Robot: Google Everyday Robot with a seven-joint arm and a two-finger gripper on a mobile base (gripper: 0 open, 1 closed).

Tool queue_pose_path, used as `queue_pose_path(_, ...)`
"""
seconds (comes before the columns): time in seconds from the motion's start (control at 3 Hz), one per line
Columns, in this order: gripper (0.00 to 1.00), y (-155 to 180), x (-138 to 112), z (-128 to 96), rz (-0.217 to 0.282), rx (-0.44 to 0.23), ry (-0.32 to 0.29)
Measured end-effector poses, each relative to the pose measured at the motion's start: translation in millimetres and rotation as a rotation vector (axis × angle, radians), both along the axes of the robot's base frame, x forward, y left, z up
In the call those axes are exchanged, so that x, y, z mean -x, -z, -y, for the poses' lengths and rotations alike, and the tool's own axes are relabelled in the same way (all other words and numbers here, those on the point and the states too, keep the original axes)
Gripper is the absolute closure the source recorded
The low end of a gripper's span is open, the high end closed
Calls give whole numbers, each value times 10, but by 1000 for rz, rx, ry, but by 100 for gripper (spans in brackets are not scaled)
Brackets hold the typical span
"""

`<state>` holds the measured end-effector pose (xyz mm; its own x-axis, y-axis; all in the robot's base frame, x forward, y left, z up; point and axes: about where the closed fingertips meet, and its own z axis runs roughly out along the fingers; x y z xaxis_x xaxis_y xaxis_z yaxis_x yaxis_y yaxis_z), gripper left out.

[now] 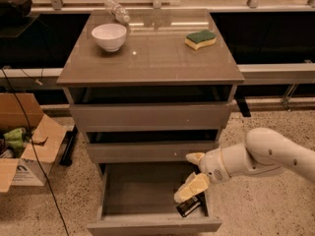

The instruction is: Pick rxbar chocolate from bottom drawer and place on counter

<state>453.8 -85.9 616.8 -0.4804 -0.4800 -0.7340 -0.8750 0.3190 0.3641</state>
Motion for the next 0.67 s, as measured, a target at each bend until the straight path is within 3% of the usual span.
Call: queue_pose_path(0.67,0,996,-144,-65,-35,-10,70)
